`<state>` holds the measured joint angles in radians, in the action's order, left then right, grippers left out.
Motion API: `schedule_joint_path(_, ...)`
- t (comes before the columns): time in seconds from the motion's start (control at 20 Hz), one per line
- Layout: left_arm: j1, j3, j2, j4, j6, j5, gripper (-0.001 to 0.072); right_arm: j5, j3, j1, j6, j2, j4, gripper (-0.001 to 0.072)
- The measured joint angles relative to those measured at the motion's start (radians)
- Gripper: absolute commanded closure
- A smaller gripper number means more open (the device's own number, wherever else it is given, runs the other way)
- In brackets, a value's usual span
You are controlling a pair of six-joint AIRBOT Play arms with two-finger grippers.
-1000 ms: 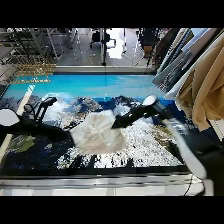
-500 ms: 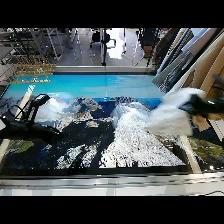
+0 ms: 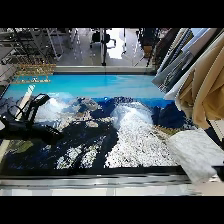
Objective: Fold the clothes and pants, and hang the long-sleeved shirts on hangers.
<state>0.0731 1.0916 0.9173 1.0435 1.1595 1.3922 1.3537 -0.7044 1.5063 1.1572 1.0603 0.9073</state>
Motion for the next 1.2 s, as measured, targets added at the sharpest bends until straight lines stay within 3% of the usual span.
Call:
schedule_joint_path(0.05, 0.0, 0.0, 0.0, 0.013, 0.0, -0.001, 0.0691, -0.011, 0.023, 0.042, -0.006, -0.001, 0.011, 0.0077)
schedule_joint_path(0.2, 0.0, 0.028, 0.0, 0.14, 0.016, -0.006, 0.0691, -0.011, -0.009, 0.102, 0.022, -0.005, -0.079, 0.0109)
schedule_joint_path(0.25, 0.0, 0.047, 0.0, 0.21, 0.028, -0.008, 0.0691, -0.009, -0.039, 0.1, 0.031, -0.005, -0.172, 0.0148)
schedule_joint_path(0.45, -0.042, 0.124, -0.001, 0.565, 0.133, -0.027, 0.069, 0.036, -0.179, -0.061, -0.07, -0.006, -0.665, 0.0146)
schedule_joint_path(0.5, -0.074, 0.134, -0.001, 0.622, 0.154, -0.024, 0.0665, 0.054, -0.208, -0.143, -0.102, -0.008, -0.713, 0.0146)
schedule_joint_path(0.55, -0.111, 0.141, -0.001, 0.649, 0.168, -0.013, 0.0541, 0.069, -0.227, -0.232, -0.121, -0.012, -0.711, 0.0146)
schedule_joint_path(0.6, -0.155, 0.146, -0.001, 0.662, 0.181, 0.006, 0.0456, 0.072, -0.243, -0.337, -0.121, -0.014, -0.652, 0.0146)
schedule_joint_path(0.65, -0.195, 0.15, -0.001, 0.662, 0.19, 0.024, 0.0441, 0.068, -0.253, -0.438, -0.099, -0.015, -0.56, 0.0148)
schedule_joint_path(0.7, -0.235, 0.152, -0.002, 0.658, 0.197, 0.042, 0.0439, 0.047, -0.26, -0.55, -0.057, -0.016, -0.435, 0.024)
schedule_joint_path(0.75, -0.27, 0.154, -0.002, 0.641, 0.203, 0.05, 0.0439, 0.021, -0.265, -0.653, -0.015, -0.016, -0.314, 0.0535)
schedule_joint_path(0.8, -0.298, 0.155, -0.001, 0.624, 0.206, 0.049, 0.0437, -0.003, -0.269, -0.764, 0.023, -0.017, -0.193, 0.069)
schedule_joint_path(1.0, -0.353, 0.158, 0.0, 0.584, 0.309, 0.006, 0.0438, -0.165, -0.276, -1.115, 0.084, -0.018, 0.114, 0.0699)
schedule_joint_path(1.1, -0.362, 0.158, 0.0, 0.582, 0.37, -0.003, 0.0437, -0.298, -0.278, -1.226, 0.084, -0.018, 0.189, 0.0614)
schedule_joint_path(1.2, -0.367, 0.158, 0.0, 0.573, 0.403, -0.01, 0.0438, -0.436, -0.28, -1.298, 0.081, -0.018, 0.232, 0.0607)
